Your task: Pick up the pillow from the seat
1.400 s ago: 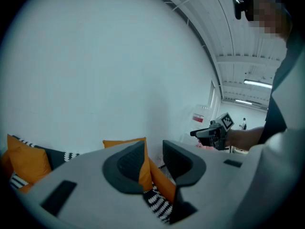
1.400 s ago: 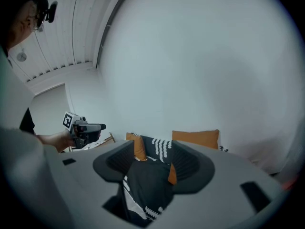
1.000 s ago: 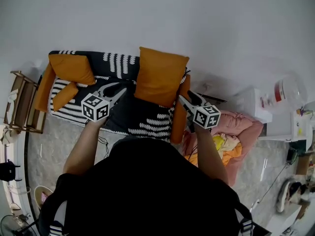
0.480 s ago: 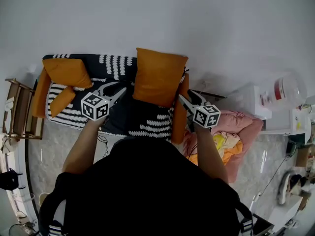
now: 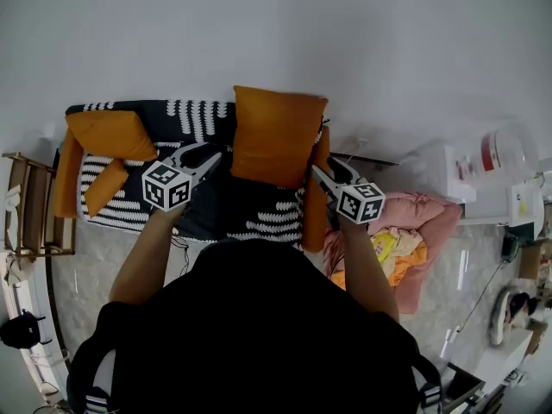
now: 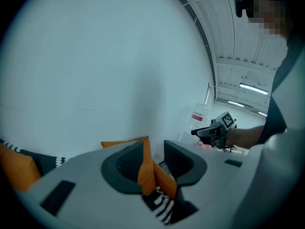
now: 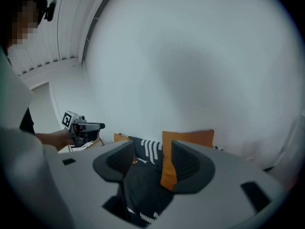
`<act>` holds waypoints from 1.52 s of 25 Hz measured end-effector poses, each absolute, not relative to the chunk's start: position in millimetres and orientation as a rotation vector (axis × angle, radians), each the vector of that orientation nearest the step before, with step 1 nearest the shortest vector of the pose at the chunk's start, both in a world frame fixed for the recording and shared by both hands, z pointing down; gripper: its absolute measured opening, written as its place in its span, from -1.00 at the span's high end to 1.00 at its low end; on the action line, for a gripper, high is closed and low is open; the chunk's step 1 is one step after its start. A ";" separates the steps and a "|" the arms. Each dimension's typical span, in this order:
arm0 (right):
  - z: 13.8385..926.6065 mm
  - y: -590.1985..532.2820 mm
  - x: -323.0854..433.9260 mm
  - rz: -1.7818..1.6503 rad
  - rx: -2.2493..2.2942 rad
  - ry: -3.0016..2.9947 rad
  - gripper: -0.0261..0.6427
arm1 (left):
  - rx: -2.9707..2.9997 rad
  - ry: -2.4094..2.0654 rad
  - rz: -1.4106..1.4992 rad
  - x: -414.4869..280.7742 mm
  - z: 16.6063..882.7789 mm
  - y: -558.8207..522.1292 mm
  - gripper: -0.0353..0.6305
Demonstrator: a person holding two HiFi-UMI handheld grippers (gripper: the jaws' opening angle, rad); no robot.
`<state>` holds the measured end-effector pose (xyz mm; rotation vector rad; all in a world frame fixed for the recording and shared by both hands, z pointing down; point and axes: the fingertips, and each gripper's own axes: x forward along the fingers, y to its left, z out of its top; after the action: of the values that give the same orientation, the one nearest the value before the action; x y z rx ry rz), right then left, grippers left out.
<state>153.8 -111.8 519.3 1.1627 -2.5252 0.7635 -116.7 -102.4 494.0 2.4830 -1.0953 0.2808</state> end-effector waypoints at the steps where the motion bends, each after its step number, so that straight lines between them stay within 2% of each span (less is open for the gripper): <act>1: 520.5 -113.5 153.2 0.767 1.168 -2.520 0.18 | 2.484 -1.088 0.281 -117.4 494.5 -105.6 0.47; 38: 542.7 -184.5 124.1 0.832 1.423 -2.371 0.18 | 2.561 -0.794 0.327 -135.5 526.9 -241.5 0.44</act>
<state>124.1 -184.5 542.7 1.4233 -2.3714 0.8319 -135.5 -241.5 526.9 2.5614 -0.7942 0.3275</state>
